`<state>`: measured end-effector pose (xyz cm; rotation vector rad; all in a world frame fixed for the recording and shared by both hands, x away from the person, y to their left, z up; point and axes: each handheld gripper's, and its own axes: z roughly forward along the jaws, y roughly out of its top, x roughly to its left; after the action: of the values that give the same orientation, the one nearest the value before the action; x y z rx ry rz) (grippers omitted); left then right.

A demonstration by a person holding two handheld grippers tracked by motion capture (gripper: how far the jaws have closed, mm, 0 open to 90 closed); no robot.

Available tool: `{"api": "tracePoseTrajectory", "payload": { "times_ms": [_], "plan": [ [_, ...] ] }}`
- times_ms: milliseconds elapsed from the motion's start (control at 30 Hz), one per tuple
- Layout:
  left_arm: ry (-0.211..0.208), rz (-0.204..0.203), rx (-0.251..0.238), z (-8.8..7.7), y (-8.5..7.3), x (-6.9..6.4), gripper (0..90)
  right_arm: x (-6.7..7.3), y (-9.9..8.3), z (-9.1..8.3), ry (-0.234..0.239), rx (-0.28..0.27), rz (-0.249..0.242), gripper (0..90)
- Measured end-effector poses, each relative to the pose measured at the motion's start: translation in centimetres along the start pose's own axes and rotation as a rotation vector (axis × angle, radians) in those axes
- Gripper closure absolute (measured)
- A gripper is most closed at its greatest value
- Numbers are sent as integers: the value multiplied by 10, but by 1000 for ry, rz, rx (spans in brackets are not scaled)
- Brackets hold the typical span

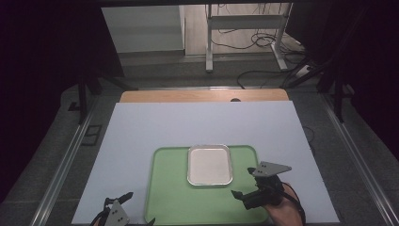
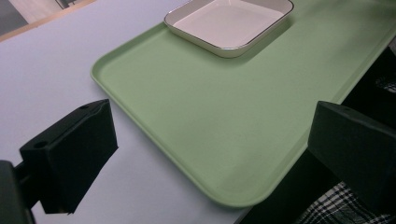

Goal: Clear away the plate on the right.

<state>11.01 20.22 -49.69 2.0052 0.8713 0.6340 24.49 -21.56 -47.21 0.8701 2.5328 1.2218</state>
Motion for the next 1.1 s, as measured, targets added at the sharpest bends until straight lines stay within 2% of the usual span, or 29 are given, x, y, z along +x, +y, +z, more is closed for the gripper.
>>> {"api": "tracePoseTrajectory", "payload": {
  "times_ms": [400, 800, 1100],
  "plan": [
    [-1, -7, -5, 1, 0, -1, 12, -7, -12, -10, -17, 7, 16, 0],
    [0, -4, -1, 0, 0, 0, 12, -6, -20, -24, -37, 6, 40, 0],
    [0, -2, 0, 0, 0, 0, 12, -3, -26, -33, -86, 19, 30, 0]
  ]
}}
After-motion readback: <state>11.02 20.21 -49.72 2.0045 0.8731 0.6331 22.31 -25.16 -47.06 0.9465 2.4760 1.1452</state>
